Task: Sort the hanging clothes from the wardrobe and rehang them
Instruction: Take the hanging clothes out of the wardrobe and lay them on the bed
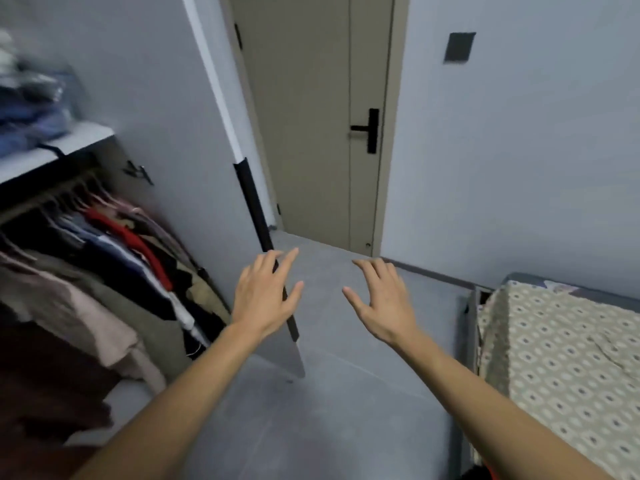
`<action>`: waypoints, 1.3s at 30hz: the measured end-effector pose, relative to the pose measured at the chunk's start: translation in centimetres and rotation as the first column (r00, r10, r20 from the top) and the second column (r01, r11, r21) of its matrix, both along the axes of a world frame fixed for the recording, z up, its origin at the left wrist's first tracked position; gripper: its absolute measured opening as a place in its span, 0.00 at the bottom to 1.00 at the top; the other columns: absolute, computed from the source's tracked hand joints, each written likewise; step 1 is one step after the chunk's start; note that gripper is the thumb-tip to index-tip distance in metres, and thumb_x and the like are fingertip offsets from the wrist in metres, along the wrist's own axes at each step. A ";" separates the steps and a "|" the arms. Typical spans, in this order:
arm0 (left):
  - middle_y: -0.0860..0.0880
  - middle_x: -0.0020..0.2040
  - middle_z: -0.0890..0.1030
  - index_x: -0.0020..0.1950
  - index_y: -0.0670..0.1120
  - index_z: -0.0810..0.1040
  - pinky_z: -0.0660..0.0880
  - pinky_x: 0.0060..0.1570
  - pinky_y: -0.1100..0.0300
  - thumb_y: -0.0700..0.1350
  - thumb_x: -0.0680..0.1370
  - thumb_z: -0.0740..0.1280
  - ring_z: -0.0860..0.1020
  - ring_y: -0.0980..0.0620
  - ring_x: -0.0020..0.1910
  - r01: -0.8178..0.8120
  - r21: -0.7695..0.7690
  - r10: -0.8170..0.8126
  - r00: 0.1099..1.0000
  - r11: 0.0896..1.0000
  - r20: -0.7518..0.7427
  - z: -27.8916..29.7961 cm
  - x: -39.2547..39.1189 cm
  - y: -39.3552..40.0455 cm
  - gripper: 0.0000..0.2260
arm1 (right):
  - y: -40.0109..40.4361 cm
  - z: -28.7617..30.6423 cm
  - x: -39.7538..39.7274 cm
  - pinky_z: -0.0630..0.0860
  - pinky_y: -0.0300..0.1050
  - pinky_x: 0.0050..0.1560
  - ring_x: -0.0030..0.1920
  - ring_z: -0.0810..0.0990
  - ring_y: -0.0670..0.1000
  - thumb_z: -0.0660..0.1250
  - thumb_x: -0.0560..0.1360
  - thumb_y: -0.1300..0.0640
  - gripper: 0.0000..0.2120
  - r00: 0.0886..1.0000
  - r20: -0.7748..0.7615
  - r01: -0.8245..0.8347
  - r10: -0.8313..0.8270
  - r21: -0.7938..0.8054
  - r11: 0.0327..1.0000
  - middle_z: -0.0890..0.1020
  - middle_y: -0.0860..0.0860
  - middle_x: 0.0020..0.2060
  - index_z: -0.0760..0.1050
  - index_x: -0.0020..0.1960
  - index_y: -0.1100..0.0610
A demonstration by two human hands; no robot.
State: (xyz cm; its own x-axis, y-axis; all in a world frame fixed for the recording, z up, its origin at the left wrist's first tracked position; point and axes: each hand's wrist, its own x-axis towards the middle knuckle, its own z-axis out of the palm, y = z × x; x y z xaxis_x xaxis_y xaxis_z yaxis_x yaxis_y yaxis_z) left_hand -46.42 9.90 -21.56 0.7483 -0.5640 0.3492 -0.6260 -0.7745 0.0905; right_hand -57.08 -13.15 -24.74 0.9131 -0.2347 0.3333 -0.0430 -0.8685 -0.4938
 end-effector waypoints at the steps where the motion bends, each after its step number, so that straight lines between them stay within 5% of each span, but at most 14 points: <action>1: 0.47 0.69 0.74 0.80 0.51 0.66 0.73 0.60 0.46 0.60 0.82 0.57 0.72 0.44 0.68 -0.045 0.005 0.045 0.999 0.999 0.009 0.1 0.4 1.8 0.28 | 1.3 0.1 1.4 0.74 0.55 0.60 0.63 0.71 0.53 0.58 0.82 0.35 0.27 0.999 -0.004 -0.048 0.048 -0.006 0.999 0.73 0.48 0.64 0.67 0.75 0.49; 10: 0.47 0.68 0.76 0.79 0.50 0.69 0.75 0.58 0.48 0.61 0.82 0.58 0.74 0.45 0.66 -0.431 0.000 0.431 0.902 0.902 0.023 0.4 2.1 15.9 0.27 | 12.4 0.8 12.8 0.75 0.55 0.59 0.63 0.74 0.54 0.57 0.83 0.36 0.28 0.880 0.004 -0.475 0.475 -0.002 0.880 0.74 0.49 0.64 0.68 0.75 0.51; 18: 0.47 0.62 0.77 0.77 0.48 0.72 0.77 0.50 0.50 0.61 0.83 0.57 0.76 0.45 0.58 -0.643 -0.038 0.644 0.764 0.765 0.036 -0.3 1.8 27.0 0.27 | 23.5 0.5 19.1 0.74 0.54 0.62 0.64 0.72 0.54 0.58 0.83 0.37 0.27 0.737 -0.018 -0.675 0.676 0.020 0.737 0.73 0.48 0.65 0.65 0.77 0.50; 32: 0.50 0.63 0.76 0.76 0.51 0.70 0.75 0.52 0.52 0.68 0.82 0.53 0.75 0.49 0.59 -0.769 -0.090 0.764 0.639 0.633 -0.083 -4.0 9.6 40.2 0.30 | 37.5 1.6 29.8 0.75 0.51 0.62 0.65 0.72 0.50 0.56 0.82 0.34 0.30 0.666 -0.034 -0.745 0.745 0.000 0.667 0.75 0.47 0.66 0.65 0.77 0.48; 39: 0.49 0.65 0.77 0.76 0.51 0.71 0.76 0.54 0.50 0.68 0.81 0.52 0.75 0.47 0.61 -0.830 -0.058 0.823 0.558 0.555 -0.107 -4.9 13.8 42.4 0.31 | 42.3 1.2 36.4 0.73 0.50 0.65 0.67 0.72 0.52 0.62 0.83 0.40 0.26 0.583 -0.027 -0.813 0.812 -0.010 0.583 0.76 0.50 0.66 0.69 0.77 0.53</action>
